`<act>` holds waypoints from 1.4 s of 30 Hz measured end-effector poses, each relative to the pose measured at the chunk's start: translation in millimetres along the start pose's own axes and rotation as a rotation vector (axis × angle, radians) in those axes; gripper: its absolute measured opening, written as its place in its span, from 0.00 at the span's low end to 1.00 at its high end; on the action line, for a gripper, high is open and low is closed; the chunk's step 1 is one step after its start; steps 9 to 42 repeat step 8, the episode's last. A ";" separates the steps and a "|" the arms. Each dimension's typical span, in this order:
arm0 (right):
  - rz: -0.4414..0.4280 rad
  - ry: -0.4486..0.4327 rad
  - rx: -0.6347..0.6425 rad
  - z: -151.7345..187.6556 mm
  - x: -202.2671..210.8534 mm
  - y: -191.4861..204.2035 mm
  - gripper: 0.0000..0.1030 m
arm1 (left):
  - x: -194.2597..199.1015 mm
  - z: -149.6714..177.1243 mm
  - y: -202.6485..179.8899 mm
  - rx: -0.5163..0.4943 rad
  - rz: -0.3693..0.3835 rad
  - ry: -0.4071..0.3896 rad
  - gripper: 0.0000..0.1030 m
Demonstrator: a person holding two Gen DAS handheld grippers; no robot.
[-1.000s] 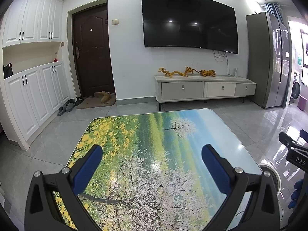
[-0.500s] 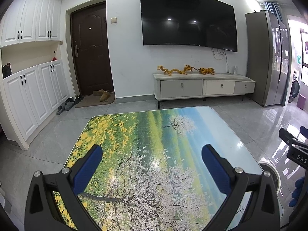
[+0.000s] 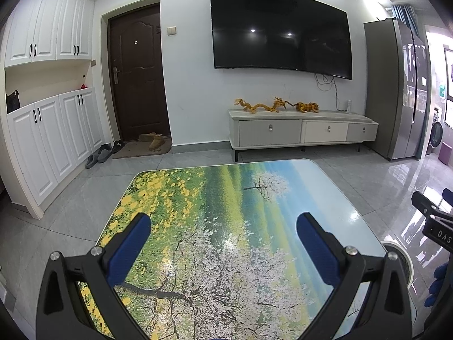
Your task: Collect trash
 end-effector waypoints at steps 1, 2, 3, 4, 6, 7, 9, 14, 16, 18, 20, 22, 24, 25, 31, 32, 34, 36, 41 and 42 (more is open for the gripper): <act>-0.001 -0.001 -0.001 0.1 0.2 -0.5 1.00 | 0.2 -0.2 0.9 0.001 0.001 0.001 1.00; -0.001 -0.001 -0.001 0.4 -0.1 -0.5 1.00 | 0.6 -0.3 0.7 0.002 0.002 0.001 1.00; -0.001 -0.001 -0.002 0.1 0.3 -0.7 1.00 | 1.4 0.3 0.6 0.002 0.003 0.000 1.00; -0.002 -0.002 -0.002 0.5 0.1 -0.5 1.00 | 1.2 0.2 0.6 0.003 0.002 0.000 1.00; -0.002 -0.002 -0.001 0.4 0.5 -0.4 1.00 | 1.2 -0.3 1.4 0.007 0.004 -0.001 1.00; -0.001 -0.002 -0.001 0.5 0.6 -0.2 1.00 | 1.4 -0.2 1.8 0.011 0.004 -0.001 1.00; -0.003 -0.002 -0.001 0.4 0.5 -0.3 1.00 | 1.2 -0.4 2.5 0.014 0.005 -0.001 1.00; -0.003 -0.002 -0.001 0.4 0.5 -0.3 1.00 | 1.2 -0.4 2.5 0.014 0.005 -0.001 1.00; -0.003 -0.002 -0.001 0.4 0.5 -0.3 1.00 | 1.2 -0.4 2.5 0.014 0.005 -0.001 1.00; -0.003 -0.002 -0.001 0.4 0.5 -0.3 1.00 | 1.2 -0.4 2.5 0.014 0.005 -0.001 1.00; -0.003 -0.002 -0.001 0.4 0.5 -0.3 1.00 | 1.2 -0.4 2.5 0.014 0.005 -0.001 1.00; -0.003 -0.002 -0.001 0.4 0.5 -0.3 1.00 | 1.2 -0.4 2.5 0.014 0.005 -0.001 1.00; -0.003 -0.002 -0.001 0.4 0.5 -0.3 1.00 | 1.2 -0.4 2.5 0.014 0.005 -0.001 1.00; -0.003 -0.002 -0.001 0.4 0.5 -0.3 1.00 | 1.2 -0.4 2.5 0.014 0.005 -0.001 1.00; -0.003 -0.002 -0.001 0.4 0.5 -0.3 1.00 | 1.2 -0.4 2.5 0.014 0.005 -0.001 1.00; -0.003 -0.002 -0.001 0.4 0.5 -0.3 1.00 | 1.2 -0.4 2.5 0.014 0.005 -0.001 1.00; -0.003 -0.002 -0.001 0.4 0.5 -0.3 1.00 | 1.2 -0.4 2.5 0.014 0.005 -0.001 1.00; -0.003 -0.002 -0.001 0.4 0.5 -0.3 1.00 | 1.2 -0.4 2.5 0.014 0.005 -0.001 1.00; -0.003 -0.002 -0.001 0.4 0.5 -0.3 1.00 | 1.2 -0.4 2.5 0.014 0.005 -0.001 1.00; -0.003 -0.002 -0.001 0.4 0.5 -0.3 1.00 | 1.2 -0.4 2.5 0.014 0.005 -0.001 1.00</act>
Point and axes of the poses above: each gripper's, at about its wrist camera, not at the fingertips, and x roughly against the way its jaws point, y to its left, z to its underside, the point moved 4 cm from there along -x, roughly the way its jaws point, and after that the axes turned 4 degrees about z, right-handed, at the moved point
